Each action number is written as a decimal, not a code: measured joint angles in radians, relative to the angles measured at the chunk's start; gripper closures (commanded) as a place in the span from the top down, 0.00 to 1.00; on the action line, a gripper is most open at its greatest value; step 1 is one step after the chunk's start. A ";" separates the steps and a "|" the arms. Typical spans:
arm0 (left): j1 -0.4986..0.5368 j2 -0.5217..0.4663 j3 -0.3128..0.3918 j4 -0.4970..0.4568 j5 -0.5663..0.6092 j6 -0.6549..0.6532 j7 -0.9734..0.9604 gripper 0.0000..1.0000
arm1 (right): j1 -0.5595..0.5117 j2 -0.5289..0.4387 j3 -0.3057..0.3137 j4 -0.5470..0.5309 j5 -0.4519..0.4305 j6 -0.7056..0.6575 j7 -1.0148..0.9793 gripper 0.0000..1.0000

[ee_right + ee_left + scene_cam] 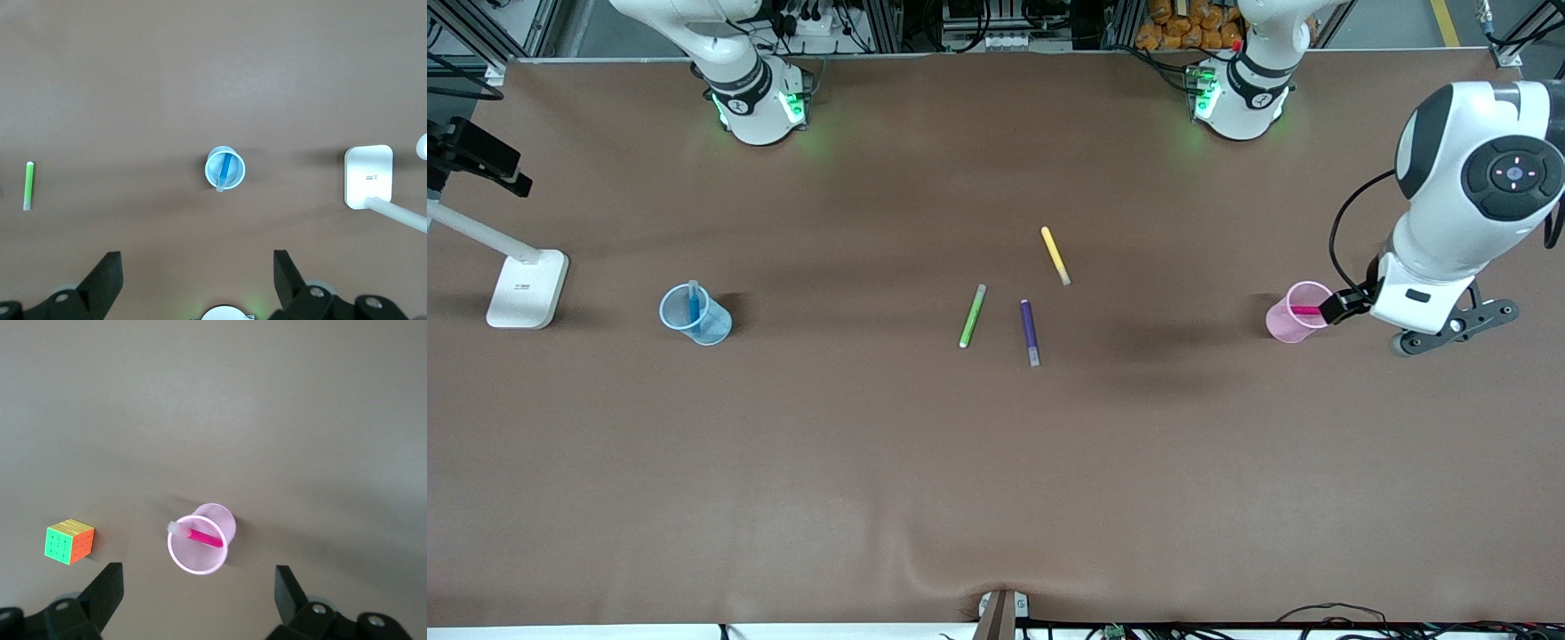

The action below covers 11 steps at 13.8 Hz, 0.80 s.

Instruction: Place pink and blue markers in matching cups

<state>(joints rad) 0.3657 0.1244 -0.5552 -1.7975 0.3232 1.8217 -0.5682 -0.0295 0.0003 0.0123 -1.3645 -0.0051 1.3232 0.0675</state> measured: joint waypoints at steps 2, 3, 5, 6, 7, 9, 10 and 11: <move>-0.009 0.000 -0.023 0.062 0.000 -0.071 0.033 1.00 | 0.000 0.000 0.000 0.000 0.000 0.000 0.000 1.00; -0.017 0.000 -0.028 0.091 0.000 -0.105 0.044 1.00 | 0.000 0.000 0.000 0.000 0.000 0.000 0.000 1.00; -0.029 0.001 -0.037 0.137 -0.001 -0.155 0.060 1.00 | 0.000 0.000 0.000 0.000 0.000 0.000 0.000 1.00; -0.029 0.001 -0.045 0.158 -0.001 -0.173 0.076 1.00 | 0.000 0.000 0.000 0.000 0.000 0.000 0.000 1.00; -0.029 0.001 -0.050 0.179 -0.002 -0.189 0.101 1.00 | 0.000 0.000 0.000 0.000 0.000 0.000 0.000 1.00; -0.028 0.001 -0.052 0.227 -0.008 -0.224 0.160 1.00 | 0.000 0.000 0.000 0.000 0.000 0.000 0.000 1.00; -0.027 0.000 -0.052 0.246 -0.015 -0.236 0.195 1.00 | 0.000 0.000 0.001 0.000 0.000 0.000 0.000 1.00; -0.027 -0.001 -0.052 0.260 -0.020 -0.242 0.223 1.00 | 0.000 0.000 0.001 0.000 0.000 0.000 0.000 1.00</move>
<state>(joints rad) 0.3391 0.1234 -0.6072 -1.5379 0.3029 1.5801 -0.3451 -0.0295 0.0003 0.0129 -1.3647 -0.0052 1.3234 0.0674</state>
